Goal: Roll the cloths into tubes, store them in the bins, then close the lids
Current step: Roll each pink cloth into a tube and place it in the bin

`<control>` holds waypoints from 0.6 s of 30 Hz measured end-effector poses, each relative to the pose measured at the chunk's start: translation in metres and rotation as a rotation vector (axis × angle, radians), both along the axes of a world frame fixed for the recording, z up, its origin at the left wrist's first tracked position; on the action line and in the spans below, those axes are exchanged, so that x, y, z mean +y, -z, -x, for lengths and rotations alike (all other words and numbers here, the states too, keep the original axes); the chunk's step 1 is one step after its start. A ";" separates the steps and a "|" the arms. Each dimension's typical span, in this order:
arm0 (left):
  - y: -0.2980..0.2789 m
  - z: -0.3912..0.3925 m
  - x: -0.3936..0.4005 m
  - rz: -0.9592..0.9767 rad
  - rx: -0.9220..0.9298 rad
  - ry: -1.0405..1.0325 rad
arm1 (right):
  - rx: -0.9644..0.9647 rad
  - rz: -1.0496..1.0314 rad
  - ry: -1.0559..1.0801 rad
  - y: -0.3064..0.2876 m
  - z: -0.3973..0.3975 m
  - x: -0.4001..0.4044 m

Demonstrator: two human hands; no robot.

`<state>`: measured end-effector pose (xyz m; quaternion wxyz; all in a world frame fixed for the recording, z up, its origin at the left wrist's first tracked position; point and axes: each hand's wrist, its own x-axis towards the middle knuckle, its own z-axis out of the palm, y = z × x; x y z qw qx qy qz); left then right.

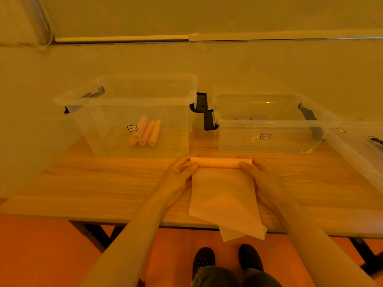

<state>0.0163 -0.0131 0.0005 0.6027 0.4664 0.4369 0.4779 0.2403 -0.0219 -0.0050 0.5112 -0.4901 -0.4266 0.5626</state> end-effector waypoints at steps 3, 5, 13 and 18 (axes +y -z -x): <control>0.000 0.000 0.001 0.004 -0.001 -0.010 | -0.046 -0.022 0.021 0.001 0.002 0.000; 0.000 -0.001 0.002 0.036 -0.033 -0.032 | -0.058 -0.034 0.019 0.001 0.001 -0.001; 0.008 -0.001 0.005 0.021 -0.010 -0.075 | -0.033 -0.067 -0.018 0.001 0.002 -0.002; 0.011 -0.001 0.004 0.000 -0.023 -0.019 | 0.001 -0.050 0.032 0.000 0.000 -0.003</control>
